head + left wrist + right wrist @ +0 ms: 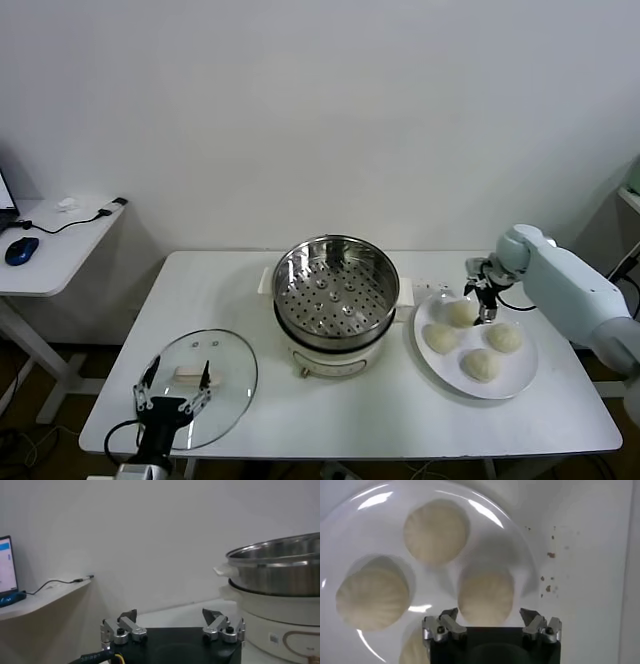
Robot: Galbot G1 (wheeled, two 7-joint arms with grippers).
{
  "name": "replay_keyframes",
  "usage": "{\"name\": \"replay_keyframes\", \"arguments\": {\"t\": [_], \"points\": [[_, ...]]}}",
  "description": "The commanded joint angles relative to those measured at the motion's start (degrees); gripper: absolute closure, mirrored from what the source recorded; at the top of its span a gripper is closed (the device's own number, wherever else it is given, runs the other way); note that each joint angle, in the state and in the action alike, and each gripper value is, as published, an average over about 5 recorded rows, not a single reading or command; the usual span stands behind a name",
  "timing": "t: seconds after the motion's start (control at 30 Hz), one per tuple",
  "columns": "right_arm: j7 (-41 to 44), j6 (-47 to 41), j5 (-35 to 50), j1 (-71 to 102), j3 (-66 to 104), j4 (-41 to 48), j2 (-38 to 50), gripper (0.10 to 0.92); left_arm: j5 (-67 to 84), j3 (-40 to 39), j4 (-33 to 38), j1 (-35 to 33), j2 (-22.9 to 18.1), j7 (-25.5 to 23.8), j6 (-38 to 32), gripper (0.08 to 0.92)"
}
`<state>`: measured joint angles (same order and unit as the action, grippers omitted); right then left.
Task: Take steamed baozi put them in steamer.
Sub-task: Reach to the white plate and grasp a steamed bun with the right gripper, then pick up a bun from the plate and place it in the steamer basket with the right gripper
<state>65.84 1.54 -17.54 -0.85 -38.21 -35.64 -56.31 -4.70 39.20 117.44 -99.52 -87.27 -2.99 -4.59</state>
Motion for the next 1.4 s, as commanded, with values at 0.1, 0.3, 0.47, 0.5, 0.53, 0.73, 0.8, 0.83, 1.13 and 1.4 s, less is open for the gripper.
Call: {"name": "replay_keyframes", "arguments": {"t": [0.1, 0.3, 0.47, 0.5, 0.53, 0.73, 0.8, 0.83, 1.13, 1.4], "points": [[0.87, 0.82, -1.25, -0.49, 0.64, 4.72, -3.34, 0.203, -0.03, 0.62, -0.69, 0.41, 0.07, -0.01, 0.01, 0.177], [1.28, 1.33, -1.32, -0.61, 1.12, 5.26, -3.50, 0.253, -0.14, 0.63, -0.84, 0.60, -0.01, 0.02, 0.00, 0.177], [1.68, 1.63, -1.35, -0.92, 1.29, 5.28, -3.39, 0.324, -0.24, 0.57, -0.94, 0.43, -0.02, 0.03, -0.20, 0.177], [1.77, 1.70, -1.38, -0.93, 1.28, 5.26, -3.35, 0.335, -0.24, 0.58, -0.98, 0.39, -0.05, 0.04, -0.28, 0.177], [1.87, 1.75, -1.42, -0.93, 1.30, 5.24, -3.32, 0.344, -0.24, 0.59, -1.02, 0.34, -0.08, 0.05, -0.36, 0.177], [2.39, 2.33, -1.55, -1.02, 1.50, 5.09, -3.07, 0.387, -0.21, 0.67, -1.29, -0.30, -0.18, 0.13, -0.81, 0.177], [2.58, 2.65, -1.60, -1.10, 1.56, 5.04, -2.96, 0.398, -0.21, 0.62, -1.36, -0.45, -0.26, 0.17, -0.90, 0.177], [2.65, 2.78, -1.59, -1.18, 1.62, 5.01, -2.91, 0.402, -0.21, 0.60, -1.38, -0.50, -0.32, 0.19, -0.94, 0.177], [4.66, 6.16, 4.33, -6.60, -6.28, -3.32, 1.19, 0.431, -0.22, 0.44, -1.35, -1.24, -0.49, 0.26, -1.41, 0.177], [7.16, 20.86, 10.30, -29.29, -26.89, -16.67, 0.32, 0.431, -0.44, 0.27, -1.02, -1.77, -0.60, 0.24, -1.55, 0.177]]}}
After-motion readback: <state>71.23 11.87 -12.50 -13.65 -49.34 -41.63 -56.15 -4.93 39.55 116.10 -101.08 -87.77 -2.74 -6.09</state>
